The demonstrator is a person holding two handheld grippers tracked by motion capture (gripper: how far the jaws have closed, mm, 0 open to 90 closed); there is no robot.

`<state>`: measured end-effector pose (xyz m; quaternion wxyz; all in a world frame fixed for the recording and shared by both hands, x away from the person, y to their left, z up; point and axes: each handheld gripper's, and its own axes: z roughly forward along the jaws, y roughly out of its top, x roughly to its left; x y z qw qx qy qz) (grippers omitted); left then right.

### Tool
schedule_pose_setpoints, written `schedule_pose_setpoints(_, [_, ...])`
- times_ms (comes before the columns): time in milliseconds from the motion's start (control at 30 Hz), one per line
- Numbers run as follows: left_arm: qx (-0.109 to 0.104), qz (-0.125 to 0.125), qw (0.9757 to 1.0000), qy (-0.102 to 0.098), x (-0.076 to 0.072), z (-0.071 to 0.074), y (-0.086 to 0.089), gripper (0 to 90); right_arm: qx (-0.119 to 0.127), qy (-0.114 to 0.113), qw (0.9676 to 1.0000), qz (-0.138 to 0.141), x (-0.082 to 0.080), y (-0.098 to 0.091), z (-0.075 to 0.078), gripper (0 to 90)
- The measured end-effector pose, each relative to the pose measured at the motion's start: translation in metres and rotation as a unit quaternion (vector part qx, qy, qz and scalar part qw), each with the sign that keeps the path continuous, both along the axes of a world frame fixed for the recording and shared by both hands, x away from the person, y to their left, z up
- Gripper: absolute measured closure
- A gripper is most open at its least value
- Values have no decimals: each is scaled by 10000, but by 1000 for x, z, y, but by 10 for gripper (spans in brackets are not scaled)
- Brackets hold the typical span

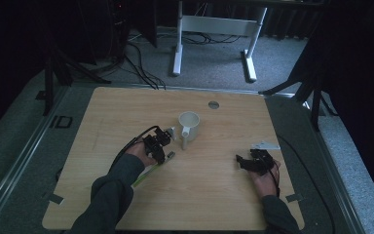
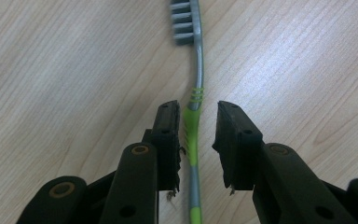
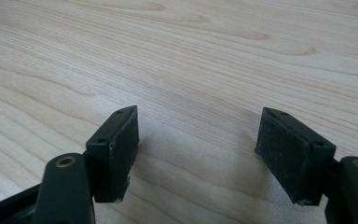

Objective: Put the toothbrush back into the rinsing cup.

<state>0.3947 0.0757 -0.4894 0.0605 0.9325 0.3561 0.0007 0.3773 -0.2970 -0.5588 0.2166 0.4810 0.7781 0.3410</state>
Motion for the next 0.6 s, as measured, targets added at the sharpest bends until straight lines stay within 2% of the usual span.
schedule_pose_setpoints(600, [78, 154, 9997, 182, 0, -13, 1, 722, 0, -1, 10000, -1, 0, 0, 0, 293])
